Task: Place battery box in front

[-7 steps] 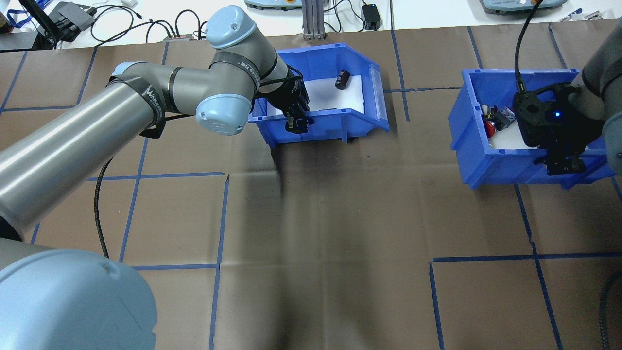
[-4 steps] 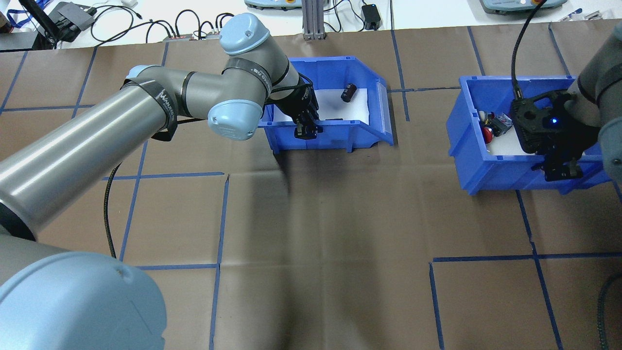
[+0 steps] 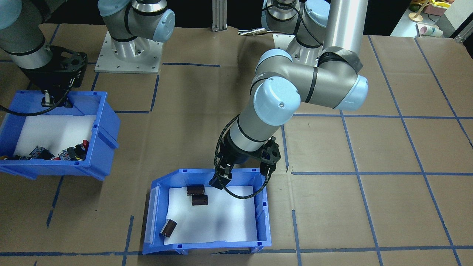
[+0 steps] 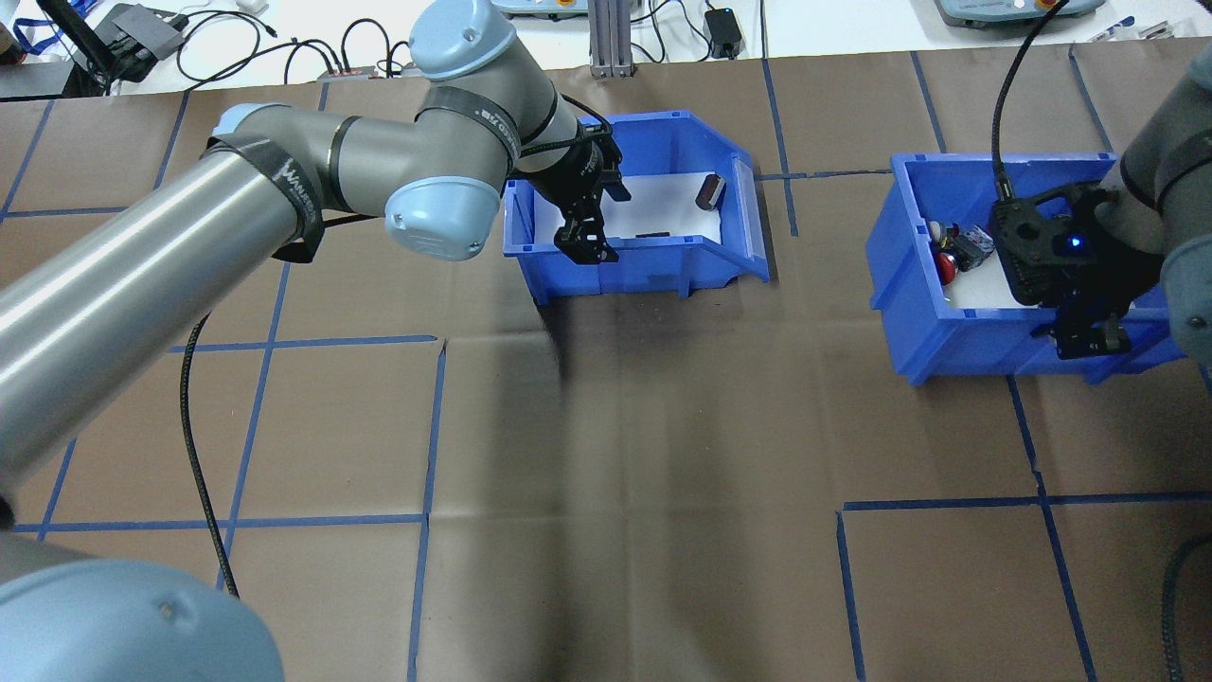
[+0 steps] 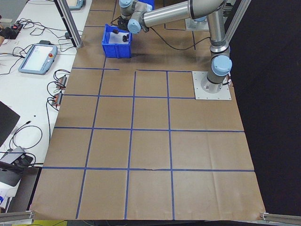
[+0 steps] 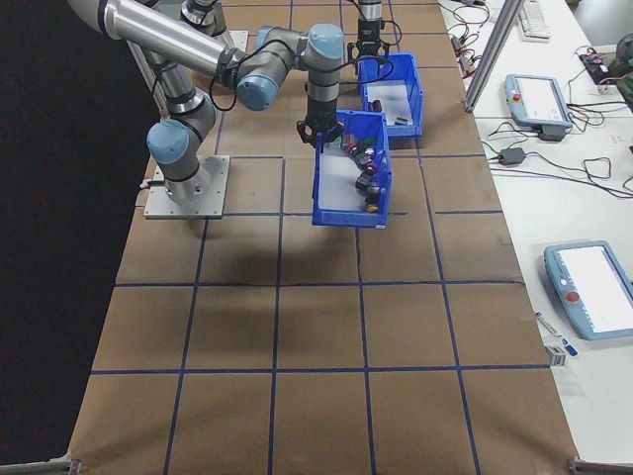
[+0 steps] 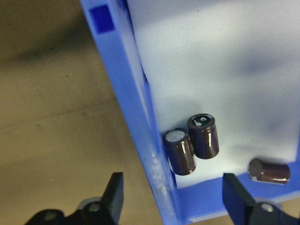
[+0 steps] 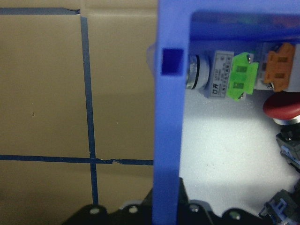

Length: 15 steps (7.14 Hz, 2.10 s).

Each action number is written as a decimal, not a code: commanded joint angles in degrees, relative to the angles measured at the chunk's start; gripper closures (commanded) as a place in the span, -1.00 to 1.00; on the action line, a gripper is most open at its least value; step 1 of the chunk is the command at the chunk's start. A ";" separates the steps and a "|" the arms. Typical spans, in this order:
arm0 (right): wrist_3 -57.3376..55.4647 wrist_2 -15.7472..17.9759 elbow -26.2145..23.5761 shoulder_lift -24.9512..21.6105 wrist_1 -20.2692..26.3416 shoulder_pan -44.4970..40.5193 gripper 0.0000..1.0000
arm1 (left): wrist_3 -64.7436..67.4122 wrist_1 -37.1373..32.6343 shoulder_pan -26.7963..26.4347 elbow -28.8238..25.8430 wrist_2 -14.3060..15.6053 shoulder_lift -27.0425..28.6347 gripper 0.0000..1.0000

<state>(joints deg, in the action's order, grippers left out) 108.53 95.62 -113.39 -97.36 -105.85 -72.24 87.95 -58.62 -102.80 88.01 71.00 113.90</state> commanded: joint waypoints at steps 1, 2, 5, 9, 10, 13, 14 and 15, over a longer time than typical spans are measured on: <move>-0.85 -0.43 -2.52 -2.90 0.55 -1.41 0.98 | -20.32 -10.56 3.55 -0.21 2.72 -7.43 -0.99; -1.38 -0.52 -6.02 -4.75 0.47 -3.07 0.97 | -30.46 -18.38 5.05 -0.30 6.40 -11.73 -0.99; -20.30 -0.43 -13.51 -8.98 -0.14 -16.48 0.96 | -67.50 -28.89 9.10 0.41 16.33 -21.34 -0.99; -36.62 -0.43 -13.88 -4.44 -10.04 -37.15 0.94 | -87.78 -29.09 9.55 4.17 21.38 -28.36 -0.99; -38.02 -0.43 -13.88 -1.37 -14.17 -41.28 0.94 | -87.86 -28.75 9.46 5.67 20.77 -29.87 -0.99; -49.26 0.45 -10.91 8.66 -23.52 -51.67 0.94 | -87.86 -28.22 9.55 9.10 20.76 -31.19 -0.99; -49.29 0.45 -9.24 8.86 -22.66 -51.69 0.94 | -88.21 -28.30 9.90 9.80 20.85 -31.89 -0.99; -49.29 0.45 -9.13 8.95 -22.47 -51.78 0.94 | -91.78 -28.22 11.29 9.99 20.85 -32.68 -0.99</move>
<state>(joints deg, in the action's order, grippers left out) 59.81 96.01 -123.38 -89.00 -128.44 -123.48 -1.00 -86.90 -92.69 97.43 91.82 82.14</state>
